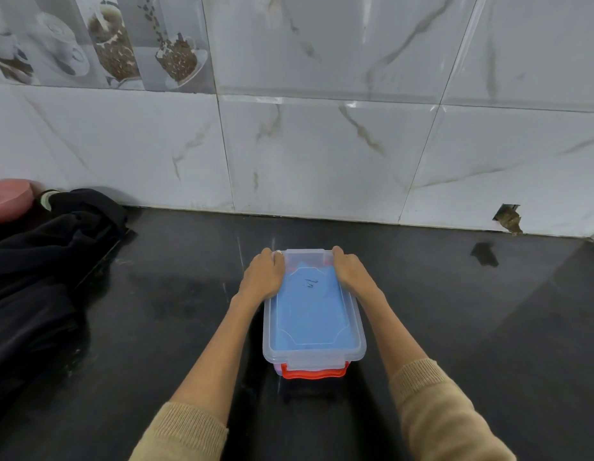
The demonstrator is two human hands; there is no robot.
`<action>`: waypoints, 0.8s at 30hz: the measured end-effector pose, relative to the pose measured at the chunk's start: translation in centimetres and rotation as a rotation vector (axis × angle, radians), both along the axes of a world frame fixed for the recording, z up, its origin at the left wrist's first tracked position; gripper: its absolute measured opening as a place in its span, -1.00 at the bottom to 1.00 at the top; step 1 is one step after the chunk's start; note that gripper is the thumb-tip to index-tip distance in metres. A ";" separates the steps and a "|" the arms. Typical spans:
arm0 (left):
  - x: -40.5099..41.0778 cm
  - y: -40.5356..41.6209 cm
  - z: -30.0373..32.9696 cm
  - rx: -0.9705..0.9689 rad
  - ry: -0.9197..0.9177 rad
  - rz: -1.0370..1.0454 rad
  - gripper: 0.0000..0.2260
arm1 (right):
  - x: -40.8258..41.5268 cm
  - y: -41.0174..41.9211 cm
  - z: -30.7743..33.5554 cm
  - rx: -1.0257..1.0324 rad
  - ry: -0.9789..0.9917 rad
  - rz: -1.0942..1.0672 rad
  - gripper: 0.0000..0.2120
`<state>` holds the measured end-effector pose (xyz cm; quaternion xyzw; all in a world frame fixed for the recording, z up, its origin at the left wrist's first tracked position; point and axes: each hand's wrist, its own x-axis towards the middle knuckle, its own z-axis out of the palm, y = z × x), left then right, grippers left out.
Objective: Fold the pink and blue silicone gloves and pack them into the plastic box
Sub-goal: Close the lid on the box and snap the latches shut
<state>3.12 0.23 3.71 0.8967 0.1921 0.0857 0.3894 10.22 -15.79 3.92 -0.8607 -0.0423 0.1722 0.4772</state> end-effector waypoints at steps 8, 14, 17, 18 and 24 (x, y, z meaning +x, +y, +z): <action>3.4 -0.2 1.3 0.221 0.102 0.202 -0.55 | 1.7 1.3 0.2 0.029 0.055 -0.035 -0.40; 4.7 1.2 0.8 -0.424 -0.008 0.044 -0.49 | 2.3 1.3 0.2 0.243 0.142 -0.050 -0.49; 4.8 1.3 0.2 -0.434 -0.138 0.073 -0.74 | 2.2 1.3 -0.3 0.312 0.071 -0.069 -0.60; 4.7 1.3 0.1 -0.437 -0.166 0.086 -0.81 | 2.2 1.4 -0.4 0.329 0.034 -0.076 -0.66; 4.8 1.2 0.1 -0.439 -0.212 0.137 -0.82 | 2.1 1.4 -0.7 0.363 -0.060 -0.087 -0.72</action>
